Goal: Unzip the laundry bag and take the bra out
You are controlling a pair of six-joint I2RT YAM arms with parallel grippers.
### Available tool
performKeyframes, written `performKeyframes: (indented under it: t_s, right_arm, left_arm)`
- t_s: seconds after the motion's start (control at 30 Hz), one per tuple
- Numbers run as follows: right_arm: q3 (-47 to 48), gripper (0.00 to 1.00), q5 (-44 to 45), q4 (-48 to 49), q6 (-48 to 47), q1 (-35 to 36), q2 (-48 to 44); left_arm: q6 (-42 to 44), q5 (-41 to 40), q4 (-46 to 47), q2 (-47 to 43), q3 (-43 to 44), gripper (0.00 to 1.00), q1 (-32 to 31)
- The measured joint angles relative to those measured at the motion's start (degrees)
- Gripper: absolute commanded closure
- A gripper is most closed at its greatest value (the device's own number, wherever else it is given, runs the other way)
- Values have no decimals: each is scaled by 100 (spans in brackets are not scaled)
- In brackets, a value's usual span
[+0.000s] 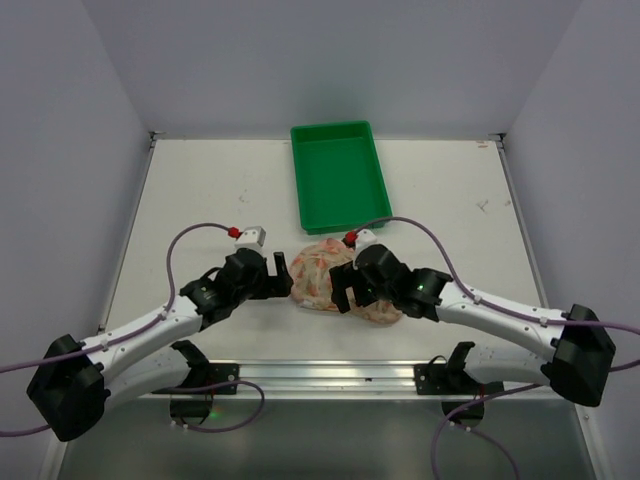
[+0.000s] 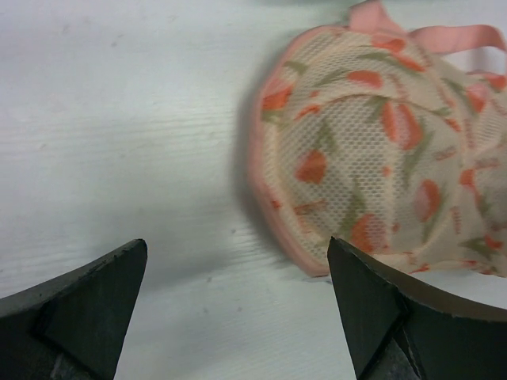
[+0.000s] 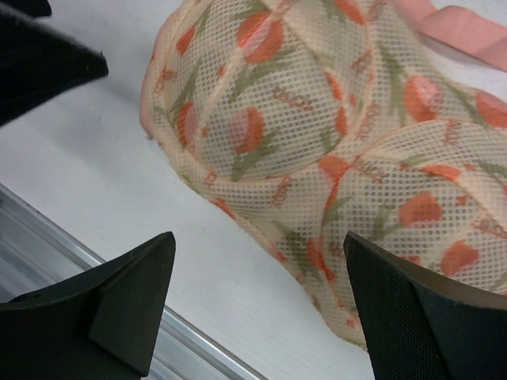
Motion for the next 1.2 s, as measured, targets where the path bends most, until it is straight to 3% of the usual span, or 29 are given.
performKeyframes:
  t_s: [0.4, 0.8, 1.2]
  right_arm:
    - [1047, 4, 1482, -944, -105, 1357, 1784]
    - [1576, 4, 2544, -1567, -46, 1626, 2704]
    - [1580, 7, 2741, -1508, -284, 1906, 2929]
  left_arm:
    - [-42, 28, -498, -273, -195, 0, 577]
    - [7, 20, -553, -286, -195, 0, 682]
    - [55, 20, -586, -308, -195, 0, 772]
